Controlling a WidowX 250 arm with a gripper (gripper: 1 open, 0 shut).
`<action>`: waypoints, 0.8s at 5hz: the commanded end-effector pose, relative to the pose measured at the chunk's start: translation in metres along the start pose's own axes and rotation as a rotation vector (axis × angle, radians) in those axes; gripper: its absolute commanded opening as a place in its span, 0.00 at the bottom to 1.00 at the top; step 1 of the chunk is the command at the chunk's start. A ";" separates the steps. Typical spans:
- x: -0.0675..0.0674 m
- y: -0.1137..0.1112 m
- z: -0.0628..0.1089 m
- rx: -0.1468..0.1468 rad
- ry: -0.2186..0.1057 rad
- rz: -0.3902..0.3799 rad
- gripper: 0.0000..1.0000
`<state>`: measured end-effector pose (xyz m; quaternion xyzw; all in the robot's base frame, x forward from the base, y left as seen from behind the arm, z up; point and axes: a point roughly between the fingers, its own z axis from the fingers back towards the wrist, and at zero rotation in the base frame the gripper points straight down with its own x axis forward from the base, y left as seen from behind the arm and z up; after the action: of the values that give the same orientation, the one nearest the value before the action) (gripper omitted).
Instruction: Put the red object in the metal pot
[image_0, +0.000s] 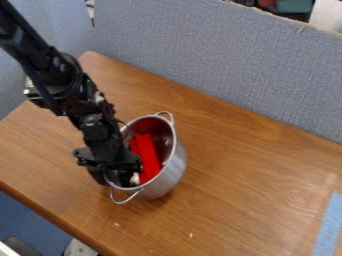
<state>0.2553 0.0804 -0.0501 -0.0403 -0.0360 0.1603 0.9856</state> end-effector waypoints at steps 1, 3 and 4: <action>0.006 -0.017 -0.007 0.018 -0.008 -0.035 0.00; 0.015 -0.023 0.027 0.048 -0.023 0.002 0.00; 0.022 -0.018 0.074 0.055 -0.034 0.045 0.00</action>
<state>0.2677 0.0708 0.0138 -0.0159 -0.0250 0.1831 0.9826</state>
